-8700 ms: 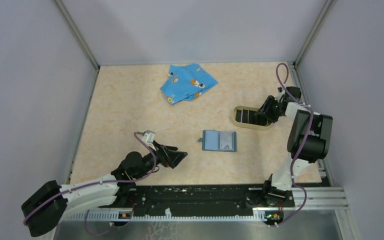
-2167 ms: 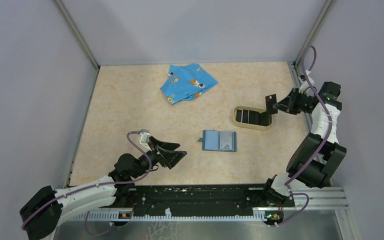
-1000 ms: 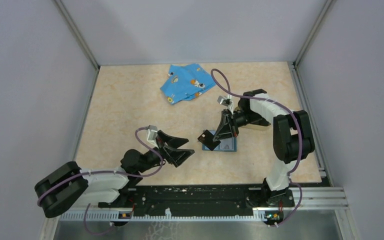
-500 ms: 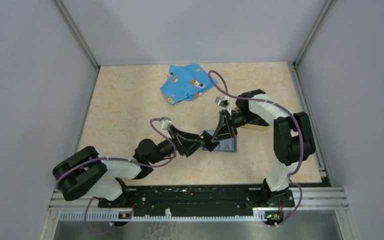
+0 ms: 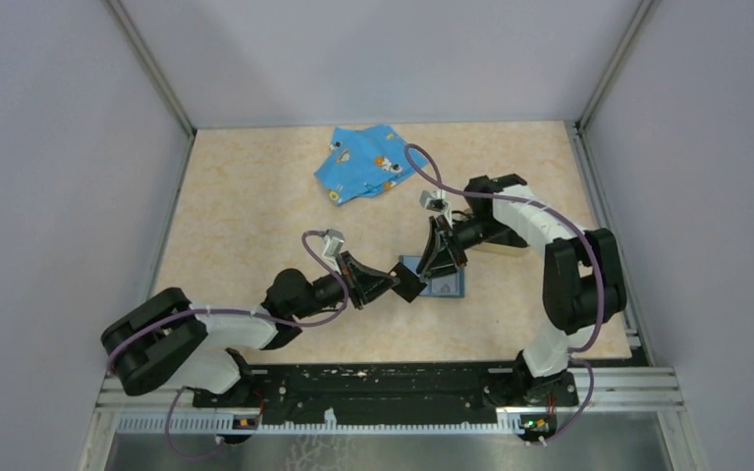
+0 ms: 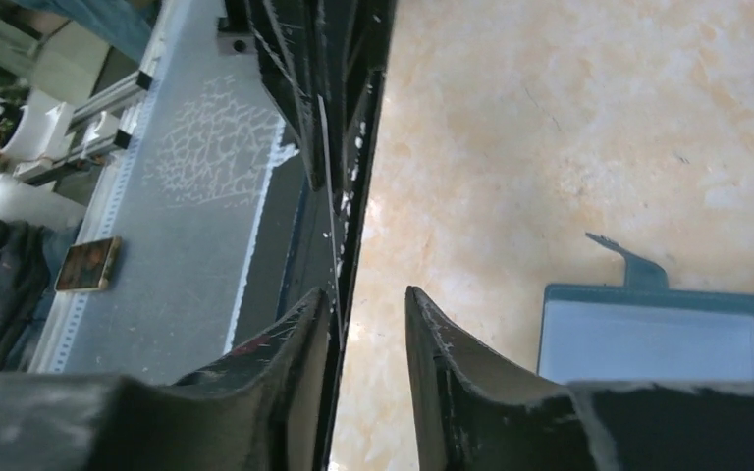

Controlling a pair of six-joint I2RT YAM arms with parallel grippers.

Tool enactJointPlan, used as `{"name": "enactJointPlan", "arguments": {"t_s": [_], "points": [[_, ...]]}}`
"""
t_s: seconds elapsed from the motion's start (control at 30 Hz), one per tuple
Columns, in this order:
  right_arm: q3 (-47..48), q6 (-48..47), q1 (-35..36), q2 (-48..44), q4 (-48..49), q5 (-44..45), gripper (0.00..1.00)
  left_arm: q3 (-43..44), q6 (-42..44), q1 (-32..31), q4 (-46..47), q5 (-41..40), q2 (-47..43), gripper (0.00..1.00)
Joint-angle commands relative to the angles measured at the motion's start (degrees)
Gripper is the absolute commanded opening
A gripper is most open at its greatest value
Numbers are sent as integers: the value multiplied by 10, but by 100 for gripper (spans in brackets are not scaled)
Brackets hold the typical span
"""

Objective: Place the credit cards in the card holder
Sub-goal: Pick up the credit card from the storage box, then insert the credit card into the card holder.

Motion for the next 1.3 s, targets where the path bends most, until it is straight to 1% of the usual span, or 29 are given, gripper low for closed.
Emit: {"name": "enactJointPlan", "arguments": {"t_s": [0.0, 0.03, 0.07, 0.1, 0.17, 0.27, 0.37, 0.4, 0.43, 0.53, 0.6, 0.63, 0.67, 0.73, 0.77, 0.8, 0.83, 0.97, 1.1, 1.27], "points": [[7, 97, 5, -85, 107, 128, 40, -3, 37, 25, -113, 51, -72, 0], [-8, 141, 1, -108, 161, 169, 43, 2, 38, 33, -149, 69, -83, 0], [-29, 174, -4, -136, 212, 210, 49, 11, 41, 43, -179, 91, -90, 0], [-48, 200, -9, -163, 257, 244, 53, 20, 43, 53, -210, 114, -94, 0], [-76, 216, -20, -200, 312, 285, 54, 42, 43, 76, -261, 151, -85, 0], [-82, 205, -31, -213, 320, 293, 54, 85, 35, 107, -303, 211, -42, 0], [-85, 205, -31, -213, 334, 318, 53, 137, 15, 132, -320, 267, 22, 0], [-85, 190, -30, -216, 329, 320, 53, 155, 9, 138, -321, 288, 45, 0], [-86, 152, -27, -221, 316, 319, 53, 174, 6, 143, -321, 310, 71, 0], [-107, -27, -20, -243, 248, 327, 56, 231, -8, 153, -319, 370, 149, 0], [-147, -146, -16, -261, 230, 340, 64, 258, -15, 156, -303, 398, 194, 0], [-171, -177, -16, -270, 242, 343, 68, 271, -17, 158, -299, 406, 214, 0], [-196, -183, -16, -279, 269, 341, 71, 282, -18, 161, -296, 412, 231, 0], [-234, -152, -13, -286, 330, 329, 74, 299, -15, 169, -299, 419, 256, 0], [-237, -154, -8, -282, 332, 337, 74, 307, -12, 172, -304, 425, 266, 0], [-234, -168, -6, -276, 316, 346, 72, 316, -8, 176, -313, 428, 274, 0], [-235, -161, -5, -270, 318, 353, 70, 328, -3, 178, -322, 432, 282, 0], [-260, -151, 2, -255, 353, 370, 67, 366, 15, 182, -353, 438, 321, 0], [-274, -134, 9, -238, 389, 406, 65, 390, 11, 185, -357, 443, 352, 0], [-266, -128, 19, -206, 386, 426, 60, 404, 3, 184, -352, 444, 378, 0]]}}
